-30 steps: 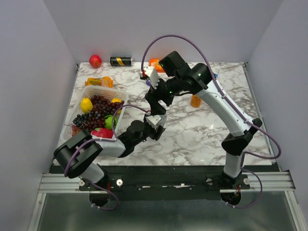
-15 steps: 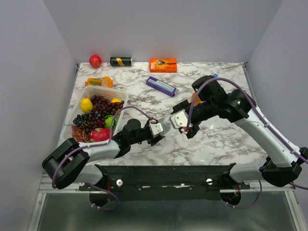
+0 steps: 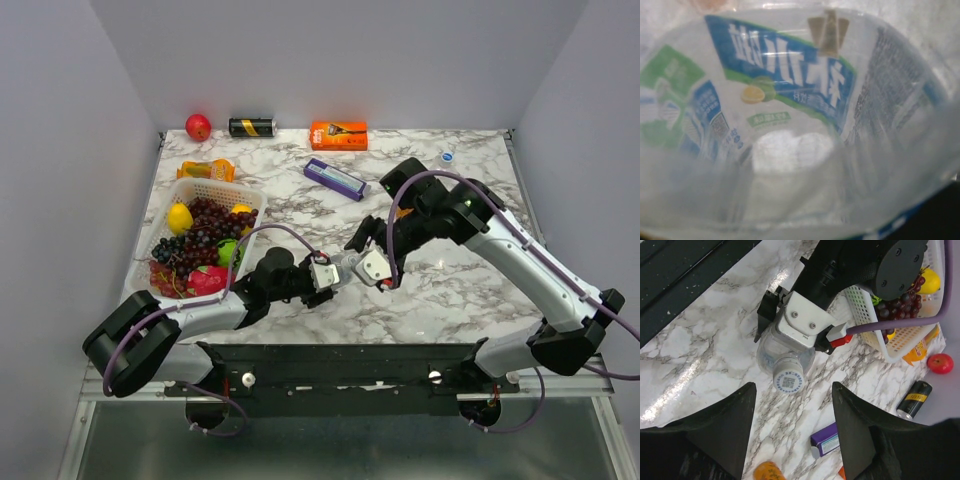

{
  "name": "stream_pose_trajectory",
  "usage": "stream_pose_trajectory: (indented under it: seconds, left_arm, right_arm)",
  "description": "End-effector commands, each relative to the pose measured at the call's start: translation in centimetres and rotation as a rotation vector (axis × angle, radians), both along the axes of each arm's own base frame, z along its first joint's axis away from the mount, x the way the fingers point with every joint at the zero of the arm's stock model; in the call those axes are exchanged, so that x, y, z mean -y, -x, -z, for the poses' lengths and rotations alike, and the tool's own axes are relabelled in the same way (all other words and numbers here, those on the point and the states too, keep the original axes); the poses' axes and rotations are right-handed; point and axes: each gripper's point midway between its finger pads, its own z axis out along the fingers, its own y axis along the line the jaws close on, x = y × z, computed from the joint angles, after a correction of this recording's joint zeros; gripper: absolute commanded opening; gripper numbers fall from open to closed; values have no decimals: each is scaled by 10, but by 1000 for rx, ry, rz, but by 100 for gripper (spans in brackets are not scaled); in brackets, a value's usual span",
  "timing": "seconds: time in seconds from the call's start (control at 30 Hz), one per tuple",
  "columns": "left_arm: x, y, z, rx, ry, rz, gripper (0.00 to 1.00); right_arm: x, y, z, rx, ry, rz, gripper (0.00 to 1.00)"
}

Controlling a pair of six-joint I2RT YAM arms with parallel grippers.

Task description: Screw on the bottle caps

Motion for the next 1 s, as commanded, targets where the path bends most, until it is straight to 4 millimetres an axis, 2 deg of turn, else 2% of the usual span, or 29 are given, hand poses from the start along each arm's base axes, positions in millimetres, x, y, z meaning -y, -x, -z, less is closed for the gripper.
stream_pose_trajectory:
  seconds: [0.0,0.17,0.53,0.8,0.97]
  left_arm:
    - [6,-3,-18,40,35,26,0]
    - [5,-4,-18,45,35,21,0]
    - [5,-7,-22,51,53,12,0]
    - [5,-8,-23,56,54,8,0]
    - [5,-8,-22,57,54,8,0]
  right_arm:
    - [12,18,10,-45,70,-99,70]
    - [8,7,20,-42,85,-61,68]
    - [7,2,38,-78,152,-61,61]
    - [6,-5,44,-79,177,-39,52]
    - [4,-6,46,-86,172,-31,50]
